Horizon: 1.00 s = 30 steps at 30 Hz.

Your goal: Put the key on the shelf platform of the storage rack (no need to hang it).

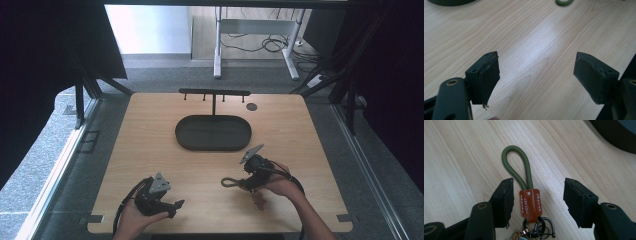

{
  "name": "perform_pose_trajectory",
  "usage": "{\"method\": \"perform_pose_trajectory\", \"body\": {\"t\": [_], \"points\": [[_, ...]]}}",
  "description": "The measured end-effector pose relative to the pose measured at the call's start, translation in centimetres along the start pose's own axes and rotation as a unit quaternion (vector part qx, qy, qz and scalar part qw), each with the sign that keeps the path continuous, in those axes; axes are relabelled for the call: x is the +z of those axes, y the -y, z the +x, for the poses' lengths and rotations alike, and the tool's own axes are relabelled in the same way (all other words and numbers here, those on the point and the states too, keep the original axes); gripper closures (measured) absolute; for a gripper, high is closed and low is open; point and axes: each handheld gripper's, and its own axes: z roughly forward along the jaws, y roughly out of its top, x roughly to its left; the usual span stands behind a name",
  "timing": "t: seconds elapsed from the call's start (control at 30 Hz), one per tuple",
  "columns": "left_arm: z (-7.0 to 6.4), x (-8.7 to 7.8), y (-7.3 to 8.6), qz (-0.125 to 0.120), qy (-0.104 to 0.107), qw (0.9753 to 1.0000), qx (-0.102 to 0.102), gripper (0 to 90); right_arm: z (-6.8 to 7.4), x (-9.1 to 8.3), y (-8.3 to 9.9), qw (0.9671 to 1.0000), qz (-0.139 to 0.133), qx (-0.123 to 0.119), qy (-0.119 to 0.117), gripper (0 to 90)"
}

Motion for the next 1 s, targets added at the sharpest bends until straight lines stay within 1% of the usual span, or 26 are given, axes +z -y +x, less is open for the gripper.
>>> {"method": "perform_pose_trajectory", "body": {"t": [0.13,0.2,0.23,0.27,0.37,0.4,0.47,0.5,0.6,0.63,0.67,0.7,0.73,0.77,0.9,1.0], "points": [[0.1,0.0,0.0,0.0,0.0,1.0,0.0,21.4,-0.2,0.8,0.0,0.9999,0.013,-0.004,0.0,42.8],[0.1,0.0,0.0,0.0,0.0,1.0,0.0,21.4,-0.3,1.0,0.0,0.9999,0.014,-0.006,-0.001,42.9],[0.1,0.0,0.0,0.0,0.0,1.0,-0.001,21.4,-0.3,1.3,0.0,0.9997,0.022,-0.005,-0.003,43.2],[0.1,0.0,0.0,0.0,0.0,1.0,-0.001,21.5,-0.2,1.4,0.0,0.9997,0.023,-0.007,-0.003,43.2],[0.2,-0.1,0.1,0.0,0.0,1.0,-0.001,21.5,-0.1,1.5,0.1,0.9995,0.03,-0.01,-0.002,43.5],[0.2,-0.1,0.1,0.0,0.0,1.0,-0.001,21.4,0.1,1.6,0.2,0.9992,0.037,-0.015,0.001,43.8],[0.1,-0.1,0.1,-0.001,0.0,1.0,-0.002,21.4,0.2,1.7,0.3,0.999,0.04,-0.019,0.0,44.2],[0.1,-0.1,0.0,-0.001,0.0,1.0,-0.002,21.5,0.3,1.8,0.4,0.9987,0.045,-0.023,-0.003,45.6],[0.1,-0.2,0.0,-0.002,-0.001,1.0,0.0,21.4,0.4,2.0,0.7,0.9985,0.05,-0.022,-0.005,49.3],[0.1,-0.2,0.0,-0.002,-0.001,1.0,-0.001,21.5,0.5,2.0,0.7,0.9983,0.055,-0.017,-0.008,51.0],[0.1,-0.2,0.0,-0.002,-0.001,1.0,-0.001,21.5,0.4,2.1,0.9,0.9982,0.056,-0.019,-0.012,51.9],[0.1,-0.1,0.1,-0.001,0.0,1.0,-0.002,21.5,0.4,2.2,0.9,0.998,0.06,-0.016,-0.013,52.6],[0.1,-0.1,0.1,-0.001,0.0,1.0,-0.002,21.5,0.4,2.2,1.0,0.9981,0.057,-0.015,-0.015,54.4],[0.1,-0.1,0.1,-0.001,0.0,1.0,-0.002,21.4,0.4,2.2,1.0,0.9981,0.057,-0.015,-0.015,54.4],[0.2,0.0,0.1,-0.001,0.0,1.0,0.0,21.5,0.2,2.1,1.1,0.9981,0.058,-0.017,-0.014,62.9],[0.2,0.0,0.1,0.0,-0.001,1.0,0.0,21.4,0.2,2.0,1.1,0.9979,0.061,-0.015,-0.015,65.6]]}}
